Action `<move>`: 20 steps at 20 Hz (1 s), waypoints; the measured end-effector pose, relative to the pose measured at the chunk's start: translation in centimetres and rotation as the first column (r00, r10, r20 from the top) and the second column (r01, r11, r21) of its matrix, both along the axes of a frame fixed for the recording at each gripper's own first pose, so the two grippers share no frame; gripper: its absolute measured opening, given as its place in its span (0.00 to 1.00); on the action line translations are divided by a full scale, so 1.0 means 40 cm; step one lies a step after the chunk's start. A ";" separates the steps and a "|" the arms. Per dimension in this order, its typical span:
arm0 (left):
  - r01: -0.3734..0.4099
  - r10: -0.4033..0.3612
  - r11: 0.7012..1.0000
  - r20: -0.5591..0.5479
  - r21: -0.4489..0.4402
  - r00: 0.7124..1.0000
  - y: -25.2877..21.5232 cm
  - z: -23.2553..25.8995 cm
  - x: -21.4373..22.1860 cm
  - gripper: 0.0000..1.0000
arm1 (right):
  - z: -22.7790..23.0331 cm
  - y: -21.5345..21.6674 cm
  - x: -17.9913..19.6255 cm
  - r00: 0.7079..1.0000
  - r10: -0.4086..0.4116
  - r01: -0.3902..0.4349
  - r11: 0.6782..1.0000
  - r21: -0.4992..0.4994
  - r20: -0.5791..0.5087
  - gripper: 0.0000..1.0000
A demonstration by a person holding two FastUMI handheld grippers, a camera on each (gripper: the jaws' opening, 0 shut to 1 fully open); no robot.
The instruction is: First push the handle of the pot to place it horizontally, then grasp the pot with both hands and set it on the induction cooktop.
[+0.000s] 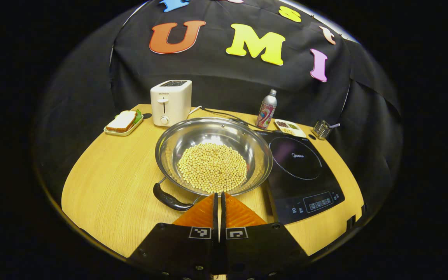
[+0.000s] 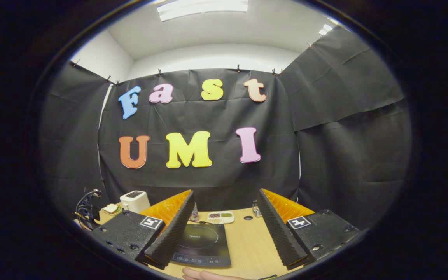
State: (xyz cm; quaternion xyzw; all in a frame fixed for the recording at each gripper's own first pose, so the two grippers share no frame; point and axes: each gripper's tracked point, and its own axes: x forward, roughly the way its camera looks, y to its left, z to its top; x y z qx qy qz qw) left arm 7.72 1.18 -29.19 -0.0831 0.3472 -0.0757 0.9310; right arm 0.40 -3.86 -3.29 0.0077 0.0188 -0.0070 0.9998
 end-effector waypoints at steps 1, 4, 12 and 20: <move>0.005 -0.005 1.000 -0.019 0.001 1.000 -0.005 -0.017 0.000 0.00 | -0.011 0.001 0.001 1.000 0.001 -0.001 1.000 -0.001 -0.008 1.00; -0.006 0.007 1.000 -0.065 0.022 0.998 0.007 -0.060 0.014 0.00 | -0.016 -0.007 0.006 1.000 -0.001 0.001 1.000 0.002 -0.021 1.00; -0.032 0.042 0.996 -0.125 0.081 0.991 0.057 -0.106 0.023 0.00 | -0.008 -0.016 0.007 1.000 -0.012 0.012 1.000 -0.005 -0.005 1.00; -0.028 0.045 0.991 -0.131 0.129 0.990 0.115 -0.112 0.023 0.00 | -0.012 -0.022 0.010 1.000 -0.024 0.024 1.000 0.007 -0.001 1.00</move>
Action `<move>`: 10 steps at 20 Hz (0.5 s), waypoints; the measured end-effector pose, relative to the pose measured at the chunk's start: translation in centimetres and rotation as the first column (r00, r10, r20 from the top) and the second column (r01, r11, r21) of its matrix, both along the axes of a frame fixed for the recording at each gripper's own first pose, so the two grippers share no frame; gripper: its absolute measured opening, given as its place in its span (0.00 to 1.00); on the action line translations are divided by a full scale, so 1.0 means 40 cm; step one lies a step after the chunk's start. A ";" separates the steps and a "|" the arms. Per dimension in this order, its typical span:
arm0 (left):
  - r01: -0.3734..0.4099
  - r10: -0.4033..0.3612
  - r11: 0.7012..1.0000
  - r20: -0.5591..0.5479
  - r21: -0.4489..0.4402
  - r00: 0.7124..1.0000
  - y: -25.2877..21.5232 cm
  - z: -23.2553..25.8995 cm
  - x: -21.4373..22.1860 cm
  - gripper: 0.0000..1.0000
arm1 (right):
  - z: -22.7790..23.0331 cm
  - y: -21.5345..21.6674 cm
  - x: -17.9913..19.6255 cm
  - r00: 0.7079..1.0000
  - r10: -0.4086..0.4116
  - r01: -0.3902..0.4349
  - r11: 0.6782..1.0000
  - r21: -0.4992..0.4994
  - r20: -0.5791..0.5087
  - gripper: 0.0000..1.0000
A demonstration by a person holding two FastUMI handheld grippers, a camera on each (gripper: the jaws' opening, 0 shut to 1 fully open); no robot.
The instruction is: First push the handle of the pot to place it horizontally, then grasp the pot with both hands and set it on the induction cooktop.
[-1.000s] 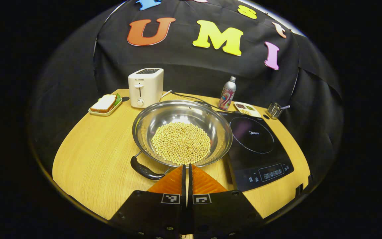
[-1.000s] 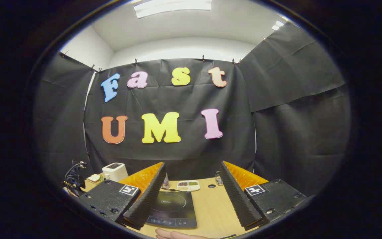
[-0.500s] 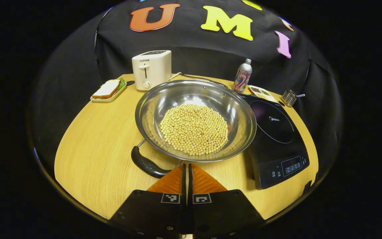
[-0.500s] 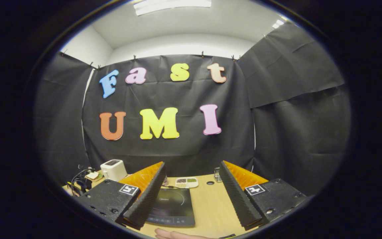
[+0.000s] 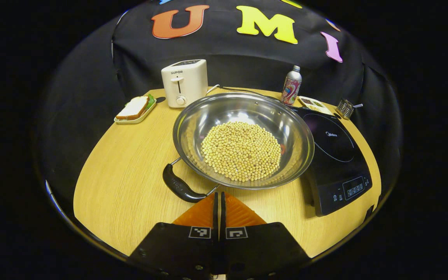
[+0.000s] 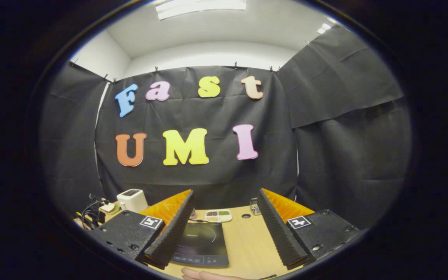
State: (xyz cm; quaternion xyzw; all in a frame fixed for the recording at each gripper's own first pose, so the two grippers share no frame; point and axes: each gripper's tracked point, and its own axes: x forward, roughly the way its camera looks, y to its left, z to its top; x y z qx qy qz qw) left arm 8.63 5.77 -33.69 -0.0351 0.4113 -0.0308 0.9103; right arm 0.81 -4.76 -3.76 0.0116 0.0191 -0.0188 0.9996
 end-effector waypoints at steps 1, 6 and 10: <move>-0.006 0.006 1.000 -0.002 -0.010 1.000 0.002 0.001 0.002 0.00 | -0.002 0.001 0.002 1.000 0.000 0.000 1.000 0.003 0.000 1.00; -0.056 0.055 0.997 -0.016 -0.043 0.998 0.058 0.002 0.022 0.00 | -0.011 0.008 0.000 1.000 0.004 -0.004 1.000 -0.007 -0.004 1.00; -0.073 0.072 0.996 -0.015 -0.045 0.997 0.104 0.004 0.044 0.00 | -0.009 0.009 -0.003 1.000 0.004 -0.004 1.000 -0.002 0.006 1.00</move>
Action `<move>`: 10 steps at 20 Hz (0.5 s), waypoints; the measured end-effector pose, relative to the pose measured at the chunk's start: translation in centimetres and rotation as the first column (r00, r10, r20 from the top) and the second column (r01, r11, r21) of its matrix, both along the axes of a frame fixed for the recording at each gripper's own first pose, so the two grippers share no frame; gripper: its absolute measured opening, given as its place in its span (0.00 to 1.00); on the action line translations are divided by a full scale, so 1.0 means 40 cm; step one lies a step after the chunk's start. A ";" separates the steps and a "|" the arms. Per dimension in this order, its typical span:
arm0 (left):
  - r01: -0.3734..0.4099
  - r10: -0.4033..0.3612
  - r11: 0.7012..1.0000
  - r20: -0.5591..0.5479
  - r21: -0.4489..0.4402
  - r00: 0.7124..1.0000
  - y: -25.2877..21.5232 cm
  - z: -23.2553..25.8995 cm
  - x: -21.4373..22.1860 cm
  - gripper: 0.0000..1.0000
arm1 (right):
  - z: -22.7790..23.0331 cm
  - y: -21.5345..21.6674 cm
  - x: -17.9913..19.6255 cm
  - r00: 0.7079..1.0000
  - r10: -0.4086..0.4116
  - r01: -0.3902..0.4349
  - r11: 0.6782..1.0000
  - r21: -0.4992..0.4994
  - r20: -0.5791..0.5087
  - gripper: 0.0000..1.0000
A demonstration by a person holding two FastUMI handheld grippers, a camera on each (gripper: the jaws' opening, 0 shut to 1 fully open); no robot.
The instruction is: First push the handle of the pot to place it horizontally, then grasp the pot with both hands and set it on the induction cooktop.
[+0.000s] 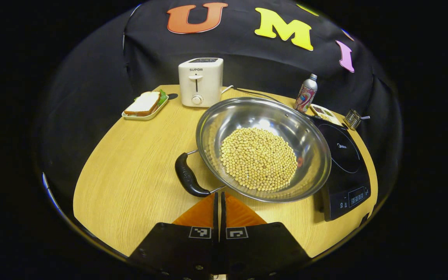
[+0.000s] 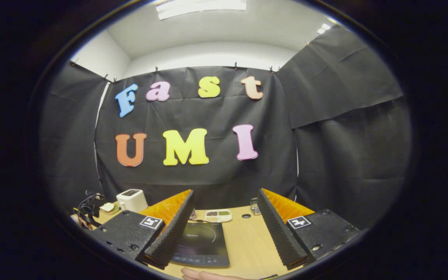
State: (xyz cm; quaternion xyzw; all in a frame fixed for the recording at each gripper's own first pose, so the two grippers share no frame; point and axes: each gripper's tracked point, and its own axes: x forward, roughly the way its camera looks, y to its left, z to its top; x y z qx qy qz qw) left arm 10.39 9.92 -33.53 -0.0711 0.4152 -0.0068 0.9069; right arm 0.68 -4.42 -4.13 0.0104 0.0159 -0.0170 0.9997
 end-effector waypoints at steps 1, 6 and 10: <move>-0.006 0.006 1.000 -0.002 0.002 1.000 0.013 -0.001 0.006 0.00 | 0.000 0.000 -0.001 1.000 0.002 -0.002 1.000 0.002 0.003 1.00; -0.043 0.043 0.999 -0.002 0.003 0.999 0.060 -0.005 0.054 0.00 | 0.007 0.008 -0.002 1.000 0.005 -0.006 1.000 0.013 0.028 1.00; -0.059 0.059 0.998 0.001 0.008 0.998 0.090 -0.012 0.092 0.00 | 0.004 0.029 0.008 0.999 0.011 -0.010 1.000 -0.023 0.045 1.00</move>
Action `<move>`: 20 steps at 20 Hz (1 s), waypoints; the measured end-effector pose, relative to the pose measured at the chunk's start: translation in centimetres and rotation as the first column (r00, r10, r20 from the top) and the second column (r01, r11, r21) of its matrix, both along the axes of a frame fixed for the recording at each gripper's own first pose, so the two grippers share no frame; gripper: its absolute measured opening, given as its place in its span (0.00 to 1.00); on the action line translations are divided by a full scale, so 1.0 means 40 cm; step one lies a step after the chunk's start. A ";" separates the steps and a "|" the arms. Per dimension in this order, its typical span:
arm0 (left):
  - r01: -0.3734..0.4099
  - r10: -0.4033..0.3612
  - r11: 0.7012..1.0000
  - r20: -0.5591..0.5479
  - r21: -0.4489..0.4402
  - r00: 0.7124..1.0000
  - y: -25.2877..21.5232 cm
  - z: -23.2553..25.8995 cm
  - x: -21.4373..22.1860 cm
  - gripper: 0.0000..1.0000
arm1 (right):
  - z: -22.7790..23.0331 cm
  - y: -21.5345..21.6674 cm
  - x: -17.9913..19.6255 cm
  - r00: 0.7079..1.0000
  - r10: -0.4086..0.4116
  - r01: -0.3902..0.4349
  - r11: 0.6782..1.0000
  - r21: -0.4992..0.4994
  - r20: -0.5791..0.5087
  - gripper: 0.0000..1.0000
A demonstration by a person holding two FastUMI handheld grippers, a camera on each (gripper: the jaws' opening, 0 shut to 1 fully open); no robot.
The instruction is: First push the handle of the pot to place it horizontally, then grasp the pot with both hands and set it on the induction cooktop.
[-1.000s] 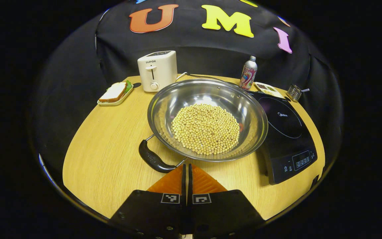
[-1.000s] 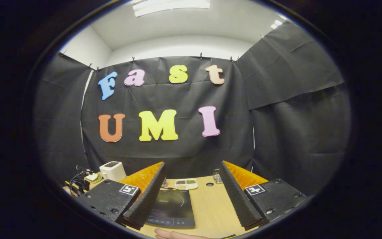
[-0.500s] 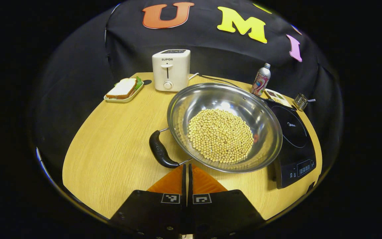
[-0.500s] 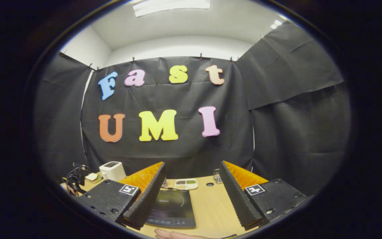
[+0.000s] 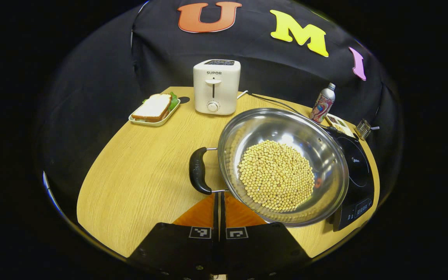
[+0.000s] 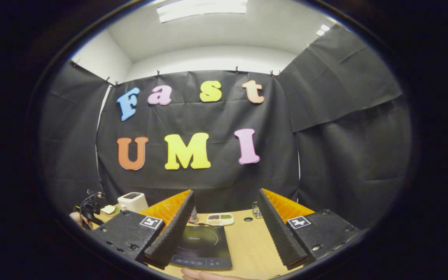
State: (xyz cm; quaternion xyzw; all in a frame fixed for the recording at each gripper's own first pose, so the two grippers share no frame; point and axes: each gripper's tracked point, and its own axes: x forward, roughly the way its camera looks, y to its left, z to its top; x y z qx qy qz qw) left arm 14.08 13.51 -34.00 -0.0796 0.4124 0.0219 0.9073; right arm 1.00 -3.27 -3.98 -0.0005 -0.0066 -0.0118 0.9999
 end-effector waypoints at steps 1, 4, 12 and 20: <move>-0.006 0.006 1.000 -0.001 -0.002 1.000 0.006 -0.002 0.010 0.00 | -0.004 0.010 0.002 1.000 0.003 -0.003 1.000 -0.010 0.002 1.00; -0.026 0.026 1.000 -0.018 -0.005 0.999 0.028 -0.020 0.037 0.00 | -0.011 0.035 0.013 1.000 0.018 -0.018 0.999 -0.031 0.003 1.00; -0.039 0.038 0.999 -0.021 -0.033 0.999 0.047 -0.044 0.095 0.10 | -0.041 0.052 0.043 1.000 0.011 -0.012 0.999 -0.040 -0.020 1.00; -0.039 0.039 0.999 0.017 0.004 0.999 0.064 0.004 0.076 0.02 | -0.078 0.088 0.052 0.999 0.011 -0.013 0.999 -0.041 -0.050 1.00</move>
